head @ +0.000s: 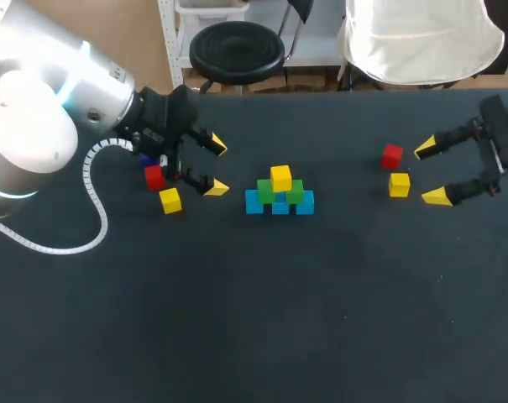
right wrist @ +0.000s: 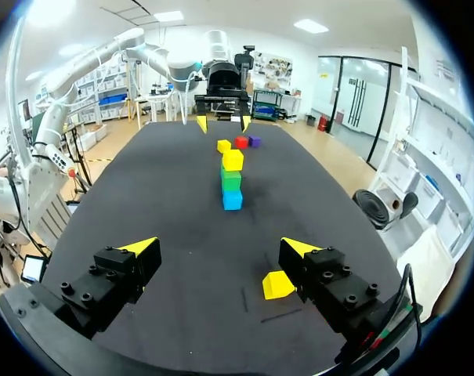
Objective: Place the blue cubes, place green cubes on the blue cubes, place the yellow cubes on the green cubes, then place the red cubes on the yellow cubes, and place purple cube on the red cubes.
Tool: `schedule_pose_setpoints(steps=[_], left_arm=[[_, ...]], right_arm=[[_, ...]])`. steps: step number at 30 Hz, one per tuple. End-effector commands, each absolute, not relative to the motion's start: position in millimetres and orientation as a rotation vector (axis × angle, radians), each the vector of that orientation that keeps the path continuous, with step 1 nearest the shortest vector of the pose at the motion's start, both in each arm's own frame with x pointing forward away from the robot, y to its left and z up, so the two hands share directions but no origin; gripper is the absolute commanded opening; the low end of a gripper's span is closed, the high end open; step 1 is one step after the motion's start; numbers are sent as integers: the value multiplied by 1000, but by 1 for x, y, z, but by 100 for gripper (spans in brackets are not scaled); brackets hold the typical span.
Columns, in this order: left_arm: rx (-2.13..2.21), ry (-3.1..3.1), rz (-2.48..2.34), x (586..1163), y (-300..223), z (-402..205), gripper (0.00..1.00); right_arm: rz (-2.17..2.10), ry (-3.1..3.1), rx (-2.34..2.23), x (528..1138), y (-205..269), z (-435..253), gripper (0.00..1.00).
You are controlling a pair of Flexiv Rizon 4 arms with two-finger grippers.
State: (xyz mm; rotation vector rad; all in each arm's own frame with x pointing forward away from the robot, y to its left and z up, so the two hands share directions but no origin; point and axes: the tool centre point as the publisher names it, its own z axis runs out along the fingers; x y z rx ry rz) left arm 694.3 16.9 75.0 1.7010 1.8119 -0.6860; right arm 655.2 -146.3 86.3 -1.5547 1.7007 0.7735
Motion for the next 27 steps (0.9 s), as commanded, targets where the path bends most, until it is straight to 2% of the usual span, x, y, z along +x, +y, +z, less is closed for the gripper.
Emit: schedule_pose_setpoints(steps=[1, 27], left_arm=[[1699, 1804, -687, 693, 18, 74, 100], [1699, 1804, -687, 693, 18, 74, 100]], right_arm=[[819, 1687, -1559, 667, -151, 71, 100], [894, 1665, -1577, 683, -159, 25, 100]])
